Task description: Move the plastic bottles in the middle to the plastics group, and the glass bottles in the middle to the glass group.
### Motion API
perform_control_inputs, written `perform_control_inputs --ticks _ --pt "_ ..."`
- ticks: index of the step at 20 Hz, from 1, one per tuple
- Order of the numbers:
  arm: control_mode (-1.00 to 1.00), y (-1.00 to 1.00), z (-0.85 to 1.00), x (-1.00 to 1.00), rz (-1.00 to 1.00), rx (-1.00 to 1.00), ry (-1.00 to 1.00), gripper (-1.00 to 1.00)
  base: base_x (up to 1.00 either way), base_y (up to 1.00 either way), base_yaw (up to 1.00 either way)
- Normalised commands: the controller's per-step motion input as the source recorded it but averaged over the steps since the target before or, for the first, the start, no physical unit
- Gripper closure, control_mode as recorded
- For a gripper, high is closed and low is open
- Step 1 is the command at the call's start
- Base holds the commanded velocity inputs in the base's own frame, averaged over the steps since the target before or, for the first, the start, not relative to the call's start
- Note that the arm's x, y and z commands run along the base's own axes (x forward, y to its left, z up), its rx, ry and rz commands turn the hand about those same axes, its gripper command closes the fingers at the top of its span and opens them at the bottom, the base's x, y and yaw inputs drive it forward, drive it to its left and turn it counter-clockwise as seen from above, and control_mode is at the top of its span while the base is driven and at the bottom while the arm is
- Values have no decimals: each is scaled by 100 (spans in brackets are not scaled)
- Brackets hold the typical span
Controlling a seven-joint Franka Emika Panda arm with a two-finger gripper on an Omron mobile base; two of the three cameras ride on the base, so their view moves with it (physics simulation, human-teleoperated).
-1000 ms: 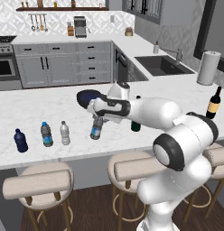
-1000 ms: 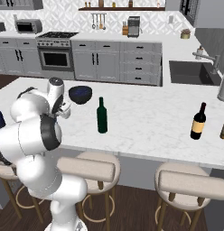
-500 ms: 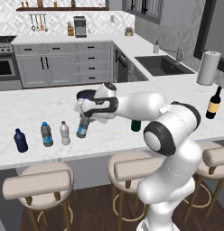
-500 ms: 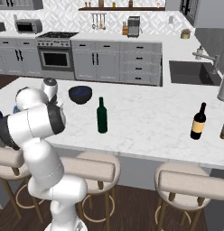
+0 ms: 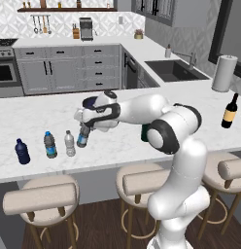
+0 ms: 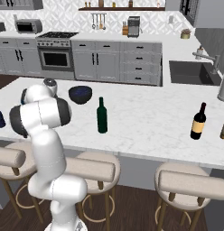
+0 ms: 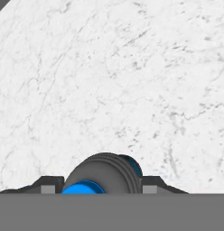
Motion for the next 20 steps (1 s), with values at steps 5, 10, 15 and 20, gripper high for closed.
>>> perform_control_inputs --ticks 5,10,15,20 --pt "-100 22 -31 20 0 0 0 100 0 0 0" --pt "-100 1 -39 4 0 -1 0 100 0 0 0" --pt "-100 3 -33 9 0 0 0 -100 0 0 0" --pt "-100 0 -23 1 0 0 -1 -100 0 0 0"
